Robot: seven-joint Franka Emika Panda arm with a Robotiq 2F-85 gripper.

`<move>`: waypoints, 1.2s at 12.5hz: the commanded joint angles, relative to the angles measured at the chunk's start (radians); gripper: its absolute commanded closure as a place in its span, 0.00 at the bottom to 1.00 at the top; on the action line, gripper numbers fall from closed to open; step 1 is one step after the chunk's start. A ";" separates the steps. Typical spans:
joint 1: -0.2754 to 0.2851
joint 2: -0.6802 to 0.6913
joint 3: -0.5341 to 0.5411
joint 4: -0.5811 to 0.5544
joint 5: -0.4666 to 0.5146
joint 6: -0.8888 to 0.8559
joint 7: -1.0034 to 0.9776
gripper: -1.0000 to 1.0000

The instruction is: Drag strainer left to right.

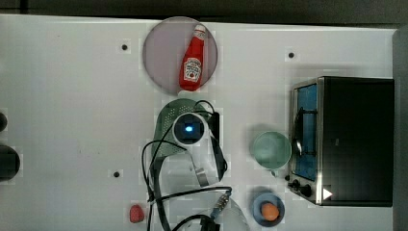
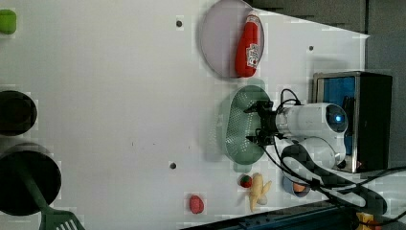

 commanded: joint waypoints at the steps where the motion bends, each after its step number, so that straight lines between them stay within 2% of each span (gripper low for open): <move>1: -0.017 -0.030 -0.088 0.013 -0.002 0.005 -0.145 0.00; 7: -0.021 -0.030 -0.199 0.012 -0.002 0.022 -0.206 0.00; 9: -0.021 -0.030 -0.209 0.012 -0.002 0.030 -0.284 0.00; 12: -0.021 -0.087 -0.168 0.002 0.000 0.027 -0.443 0.00; 15: -0.021 -0.222 -0.094 0.008 0.006 -0.062 -0.462 0.00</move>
